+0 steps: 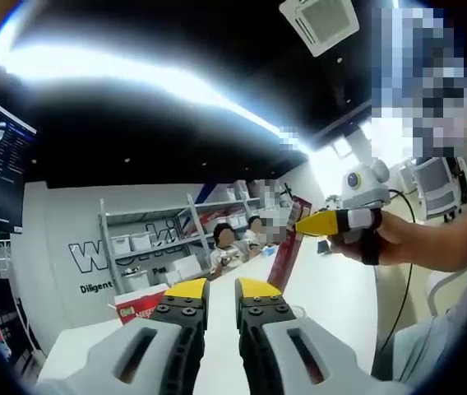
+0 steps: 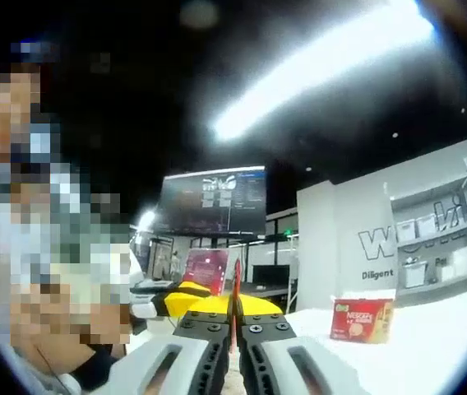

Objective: Tear open the coffee pouch, take out the coffee, and pour the coffee from the pouch into the cup

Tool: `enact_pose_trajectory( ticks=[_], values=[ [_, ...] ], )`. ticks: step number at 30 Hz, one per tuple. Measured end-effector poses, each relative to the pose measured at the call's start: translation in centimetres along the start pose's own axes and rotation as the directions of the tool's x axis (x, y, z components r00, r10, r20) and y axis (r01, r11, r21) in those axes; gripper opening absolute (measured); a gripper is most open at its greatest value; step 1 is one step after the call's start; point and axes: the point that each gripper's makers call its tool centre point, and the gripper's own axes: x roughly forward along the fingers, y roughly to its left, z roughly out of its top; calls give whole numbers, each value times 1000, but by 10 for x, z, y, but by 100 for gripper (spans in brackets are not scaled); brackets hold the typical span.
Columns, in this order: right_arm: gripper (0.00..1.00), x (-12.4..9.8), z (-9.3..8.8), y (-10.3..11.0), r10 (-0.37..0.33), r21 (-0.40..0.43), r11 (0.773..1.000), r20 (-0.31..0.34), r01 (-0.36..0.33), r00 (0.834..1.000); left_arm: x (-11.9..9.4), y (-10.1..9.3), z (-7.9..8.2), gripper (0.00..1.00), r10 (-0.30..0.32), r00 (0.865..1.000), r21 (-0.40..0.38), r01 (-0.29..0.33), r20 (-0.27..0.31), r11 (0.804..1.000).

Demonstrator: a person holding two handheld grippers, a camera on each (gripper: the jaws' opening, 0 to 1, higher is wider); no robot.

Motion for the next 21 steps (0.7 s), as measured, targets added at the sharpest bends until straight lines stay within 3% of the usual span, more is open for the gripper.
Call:
enact_pose_trajectory(
  ticks=[3,9,13,17,21],
  values=[
    [3,7,-11,4,14,1,1000,-43,-14,999,0,0,0,15,0,1000,0,0,1,1000],
    [3,1,5,4,10,-4,1000,6,-10,1000,-1,2,1,15,8,1000,2,-8,2,1000],
    [3,3,-8,4,12,-9,1000,-37,-13,999,-1,1,3,15,9,1000,-1,-9,7,1000],
    [2,-1,-1,3,1,-1,1000,-5,-1,1000,0,-2,3,15,6,1000,8,-6,2,1000],
    [2,3,-7,4,7,-9,1000,-27,-7,1000,0,-2,2,16,6,1000,5,-6,1,1000]
  ],
)
